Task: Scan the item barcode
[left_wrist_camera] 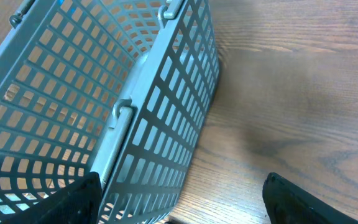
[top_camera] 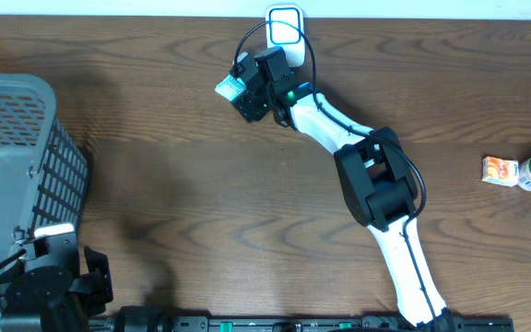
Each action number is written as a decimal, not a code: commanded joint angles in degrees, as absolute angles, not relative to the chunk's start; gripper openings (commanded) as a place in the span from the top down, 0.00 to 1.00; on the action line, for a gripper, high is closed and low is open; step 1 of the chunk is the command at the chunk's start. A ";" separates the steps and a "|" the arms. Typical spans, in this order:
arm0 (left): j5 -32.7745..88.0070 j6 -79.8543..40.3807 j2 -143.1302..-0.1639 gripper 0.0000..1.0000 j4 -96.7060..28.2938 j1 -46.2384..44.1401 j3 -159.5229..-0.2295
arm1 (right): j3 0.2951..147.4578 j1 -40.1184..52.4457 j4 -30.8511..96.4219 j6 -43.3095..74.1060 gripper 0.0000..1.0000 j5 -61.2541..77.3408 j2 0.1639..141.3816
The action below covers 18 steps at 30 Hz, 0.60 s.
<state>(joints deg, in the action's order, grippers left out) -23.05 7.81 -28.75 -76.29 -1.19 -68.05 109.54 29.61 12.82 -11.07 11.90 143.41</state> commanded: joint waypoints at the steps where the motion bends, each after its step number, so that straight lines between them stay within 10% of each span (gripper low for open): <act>1: -23.99 8.54 -28.56 0.17 -76.29 -1.21 -68.40 | 109.78 30.09 13.21 -7.84 0.49 14.04 144.66; 7: -23.99 8.54 -28.56 0.17 -76.31 -1.21 -68.40 | 110.63 27.97 20.58 -5.80 0.76 14.00 139.24; 18: -23.99 8.54 -28.56 0.17 -76.29 -1.21 -68.40 | 110.63 11.44 56.77 -10.37 0.77 -22.28 110.37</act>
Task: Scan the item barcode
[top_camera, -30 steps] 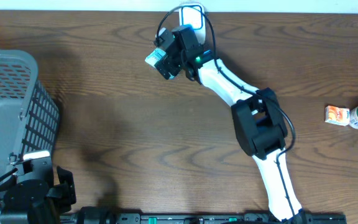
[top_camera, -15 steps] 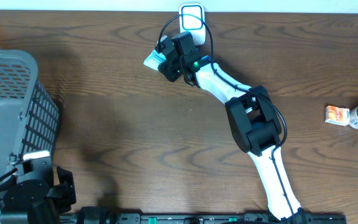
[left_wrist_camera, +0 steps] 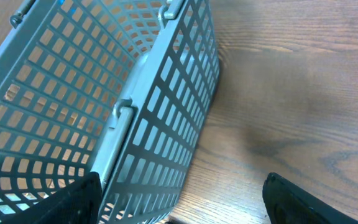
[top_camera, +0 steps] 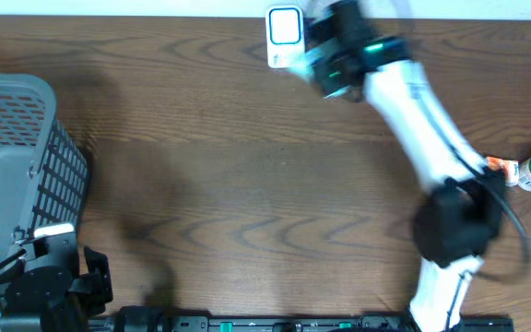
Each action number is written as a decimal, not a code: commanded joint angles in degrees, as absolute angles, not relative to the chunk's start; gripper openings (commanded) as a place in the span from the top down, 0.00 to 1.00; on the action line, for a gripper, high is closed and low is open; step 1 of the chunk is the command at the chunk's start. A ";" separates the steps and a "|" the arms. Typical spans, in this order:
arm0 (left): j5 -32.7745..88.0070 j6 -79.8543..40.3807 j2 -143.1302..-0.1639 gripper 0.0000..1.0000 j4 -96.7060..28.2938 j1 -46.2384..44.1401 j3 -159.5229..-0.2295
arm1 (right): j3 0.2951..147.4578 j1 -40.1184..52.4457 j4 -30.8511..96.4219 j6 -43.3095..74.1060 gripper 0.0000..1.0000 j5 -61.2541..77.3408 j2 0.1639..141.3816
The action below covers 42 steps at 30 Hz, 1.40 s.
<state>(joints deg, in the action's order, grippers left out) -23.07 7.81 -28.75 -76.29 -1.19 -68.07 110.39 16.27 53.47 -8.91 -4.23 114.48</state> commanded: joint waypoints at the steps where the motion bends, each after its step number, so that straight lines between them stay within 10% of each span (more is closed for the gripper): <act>1: -23.99 8.54 -28.56 0.17 -76.31 -1.21 -68.40 | 110.63 8.19 58.74 -10.35 0.77 -26.41 109.56; 17: -23.99 8.54 -28.56 0.17 -76.31 -1.21 -68.40 | 109.36 -26.37 58.15 -2.13 0.85 -3.90 126.93; 20: -23.99 8.54 -28.56 0.17 -76.29 -1.21 -68.40 | 109.36 -26.89 59.24 -1.17 0.55 -0.75 128.35; 22: -23.99 8.54 -28.56 0.17 -76.31 -1.21 -68.40 | 109.43 -25.87 58.04 -0.64 0.01 5.15 125.97; 42: -23.99 8.54 -28.56 0.17 -76.31 -1.21 -68.40 | 109.45 -11.16 31.79 5.08 0.01 8.58 65.67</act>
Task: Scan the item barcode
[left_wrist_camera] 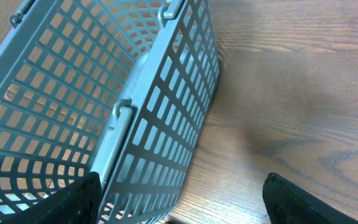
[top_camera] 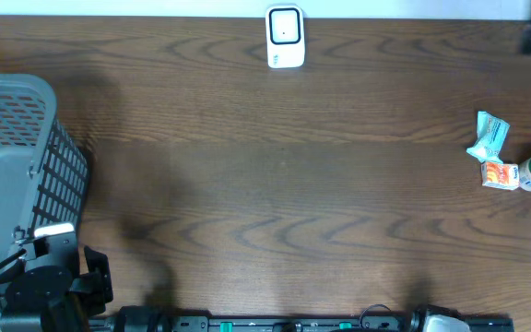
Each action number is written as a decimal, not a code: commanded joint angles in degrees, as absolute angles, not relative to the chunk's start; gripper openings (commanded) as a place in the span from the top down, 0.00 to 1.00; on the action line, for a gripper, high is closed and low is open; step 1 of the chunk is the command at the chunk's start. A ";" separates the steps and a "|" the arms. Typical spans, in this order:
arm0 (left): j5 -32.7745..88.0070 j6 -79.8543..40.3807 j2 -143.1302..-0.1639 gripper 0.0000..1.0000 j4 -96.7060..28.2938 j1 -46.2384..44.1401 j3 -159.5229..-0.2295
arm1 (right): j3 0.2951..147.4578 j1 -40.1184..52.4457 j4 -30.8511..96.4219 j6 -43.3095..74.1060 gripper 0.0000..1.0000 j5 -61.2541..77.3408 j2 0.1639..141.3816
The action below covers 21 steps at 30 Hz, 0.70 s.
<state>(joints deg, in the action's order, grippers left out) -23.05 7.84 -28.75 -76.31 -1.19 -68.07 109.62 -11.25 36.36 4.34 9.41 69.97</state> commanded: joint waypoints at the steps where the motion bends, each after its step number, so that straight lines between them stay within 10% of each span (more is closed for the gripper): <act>1: -23.99 8.54 -28.56 0.17 -76.31 -1.21 -68.40 | 109.45 -11.18 28.27 5.08 0.01 7.92 63.68; 21: -23.99 8.54 -28.56 0.17 -76.29 -1.21 -68.40 | 82.67 -0.45 29.82 -8.99 0.01 2.81 12.34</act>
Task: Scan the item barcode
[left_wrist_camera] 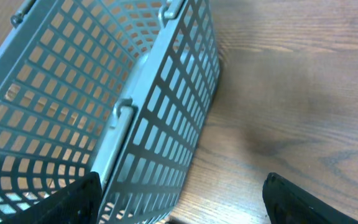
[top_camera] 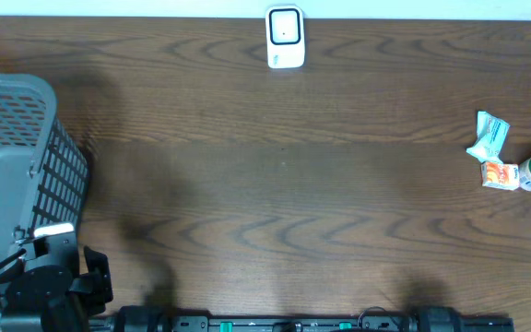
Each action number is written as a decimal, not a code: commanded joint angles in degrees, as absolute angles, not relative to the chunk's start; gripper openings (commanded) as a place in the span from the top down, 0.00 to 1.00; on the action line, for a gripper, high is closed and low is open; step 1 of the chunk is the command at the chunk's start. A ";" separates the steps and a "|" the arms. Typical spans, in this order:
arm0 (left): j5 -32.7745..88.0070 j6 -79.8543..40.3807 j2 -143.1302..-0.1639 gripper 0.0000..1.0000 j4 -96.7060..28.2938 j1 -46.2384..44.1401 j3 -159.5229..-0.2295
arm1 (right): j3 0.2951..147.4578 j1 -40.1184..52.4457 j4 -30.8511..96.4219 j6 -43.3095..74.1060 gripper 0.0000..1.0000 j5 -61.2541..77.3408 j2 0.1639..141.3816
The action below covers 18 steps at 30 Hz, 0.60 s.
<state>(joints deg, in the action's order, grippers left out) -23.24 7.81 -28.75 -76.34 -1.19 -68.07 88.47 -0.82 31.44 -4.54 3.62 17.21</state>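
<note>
The white barcode scanner (top_camera: 284, 37) stands at the far edge of the table, centre. A crumpled teal-and-white packet (top_camera: 489, 136) lies at the right edge, just above a small orange box (top_camera: 498, 172) and a green-capped bottle. Nothing holds any of them. My left arm (top_camera: 53, 286) rests at the near left corner. Its gripper (left_wrist_camera: 179, 208) is open and empty, with one black finger (left_wrist_camera: 73, 199) by the basket wall and the other over bare wood. My right arm and gripper are out of view.
A grey plastic basket (top_camera: 12, 166) fills the left side of the table; its mesh wall (left_wrist_camera: 166, 112) stands close in front of the left gripper. The dark wooden tabletop (top_camera: 275, 184) stretches between basket and items.
The dark blur of my right arm at the overhead view's top right corner is gone. The packet, box, bottle and scanner lie where they were. The left arm has not moved.
My right gripper held the teal packet just left of the scanner, then was beside it on the right. Later the packet lay at the right edge by the orange box, with the arm at the frame's corner. Now the arm is out of view.
</note>
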 commanded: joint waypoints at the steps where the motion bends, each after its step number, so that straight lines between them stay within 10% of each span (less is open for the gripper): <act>1: -23.99 8.54 -28.56 0.17 -76.31 -1.21 -68.40 | 80.95 -0.45 29.52 -10.20 0.01 2.83 9.52; 18: -23.99 8.54 -28.56 0.17 -76.31 -1.21 -68.40 | 75.20 -0.43 52.18 -14.22 0.01 0.30 6.63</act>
